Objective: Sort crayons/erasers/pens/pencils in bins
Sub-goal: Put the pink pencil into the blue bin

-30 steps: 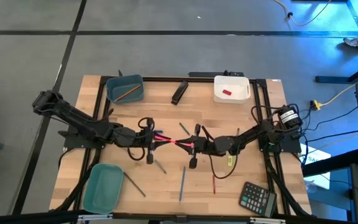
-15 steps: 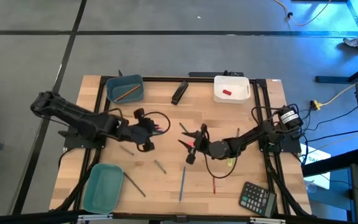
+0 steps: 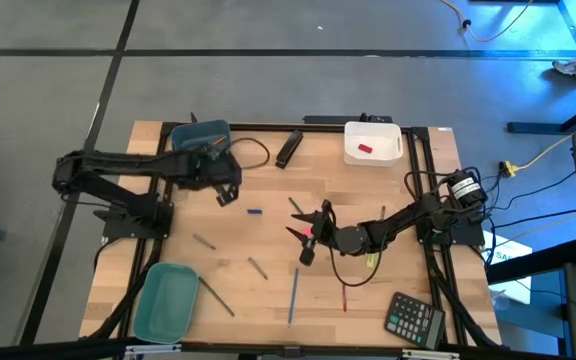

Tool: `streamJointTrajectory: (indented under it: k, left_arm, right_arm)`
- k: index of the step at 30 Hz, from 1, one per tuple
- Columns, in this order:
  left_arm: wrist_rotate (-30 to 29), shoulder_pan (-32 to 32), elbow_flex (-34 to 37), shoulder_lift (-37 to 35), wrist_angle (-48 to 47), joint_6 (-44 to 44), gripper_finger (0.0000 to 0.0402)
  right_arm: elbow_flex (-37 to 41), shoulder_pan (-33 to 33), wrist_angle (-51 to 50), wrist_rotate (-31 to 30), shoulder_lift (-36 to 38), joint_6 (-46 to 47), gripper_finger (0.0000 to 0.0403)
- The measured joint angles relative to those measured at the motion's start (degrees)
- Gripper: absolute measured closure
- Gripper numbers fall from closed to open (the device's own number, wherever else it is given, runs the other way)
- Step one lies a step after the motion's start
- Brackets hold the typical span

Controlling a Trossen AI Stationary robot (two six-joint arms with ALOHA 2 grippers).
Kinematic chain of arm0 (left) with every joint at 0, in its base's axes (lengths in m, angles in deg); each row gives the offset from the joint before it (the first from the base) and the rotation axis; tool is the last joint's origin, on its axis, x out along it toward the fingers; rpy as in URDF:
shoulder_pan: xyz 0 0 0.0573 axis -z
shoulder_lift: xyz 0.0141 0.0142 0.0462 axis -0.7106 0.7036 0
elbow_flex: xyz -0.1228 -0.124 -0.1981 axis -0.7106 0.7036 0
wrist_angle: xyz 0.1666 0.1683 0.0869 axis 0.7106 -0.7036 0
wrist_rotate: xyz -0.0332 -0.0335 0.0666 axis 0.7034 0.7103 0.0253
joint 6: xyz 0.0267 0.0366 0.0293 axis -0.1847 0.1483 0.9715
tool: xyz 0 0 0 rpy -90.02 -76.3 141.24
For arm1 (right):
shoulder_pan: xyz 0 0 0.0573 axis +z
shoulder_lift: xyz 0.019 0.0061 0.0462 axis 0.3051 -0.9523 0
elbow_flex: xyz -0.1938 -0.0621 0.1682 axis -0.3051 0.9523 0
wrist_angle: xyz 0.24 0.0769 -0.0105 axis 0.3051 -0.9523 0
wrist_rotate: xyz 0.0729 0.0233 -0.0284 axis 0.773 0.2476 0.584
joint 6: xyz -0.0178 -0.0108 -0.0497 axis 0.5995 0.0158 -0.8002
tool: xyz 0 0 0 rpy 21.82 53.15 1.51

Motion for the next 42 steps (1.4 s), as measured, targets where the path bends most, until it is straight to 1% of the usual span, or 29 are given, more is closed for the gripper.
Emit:
streamJointTrajectory:
  k: [3, 7, 10, 13, 17, 22, 24, 28, 30, 33, 37, 42]
  left_arm:
    - [1.02, -6.00, -0.02, 1.95, -1.70, 3.10, 0.0397]
    - [1.25, -13.70, 0.00, 6.51, -2.40, 8.10, 0.0397]
    - [1.23, -18.50, 0.00, 10.52, -2.38, 11.95, 0.0397]
    - [1.00, -22.04, -0.87, 14.07, -3.55, 13.83, 0.0397]
    - [0.83, -24.05, -4.29, 16.82, -6.66, 13.99, 0.0397]
    - [2.41, -23.29, -10.04, 17.21, -10.24, 14.17, 0.0397]
    - [2.34, -22.78, -12.69, 17.21, -11.32, 15.82, 0.0397]
    - [-1.78, -23.09, -16.61, 17.21, -10.38, 20.30, 0.0397]
    - [-3.33, -24.15, -16.79, 17.19, -7.91, 24.39, 0.0397]
    - [-2.83, -27.11, -16.09, 17.59, -5.02, 27.71, 0.0397]
    - [-1.84, -31.83, -15.20, 20.31, -4.79, 28.06, 0.0397]
    - [-1.78, -35.54, -14.60, 25.41, -6.56, 28.08, 0.0397]
  right_arm:
    - [0.00, 0.00, 0.03, 0.42, -0.01, 0.34, 0.0219]
    - [0.02, -0.02, 0.00, 1.34, -0.02, 2.30, 0.0219]
    - [0.04, 0.28, -0.35, 1.30, -0.02, 3.95, 0.0219]
    - [0.04, 1.14, -0.95, 1.30, -0.02, 4.75, 0.0219]
    - [0.04, 2.21, -2.46, 1.30, -0.04, 4.91, 0.0224]
    - [0.04, 2.80, -3.65, 1.28, -0.07, 4.92, 0.0233]
    - [0.04, 2.80, -3.86, 1.28, -0.07, 5.11, 0.0235]
    - [0.04, 2.80, -5.46, 1.26, -0.07, 6.23, 0.0236]
    - [0.04, 2.80, -6.61, 1.23, -0.07, 7.40, 0.0236]
    - [0.04, 2.80, -7.41, 1.24, -0.07, 8.94, 0.0236]
    - [0.04, 3.00, -9.06, 1.23, -0.07, 11.45, 0.0236]
    - [0.04, 3.94, -9.75, 0.73, -0.07, 12.22, 0.0236]
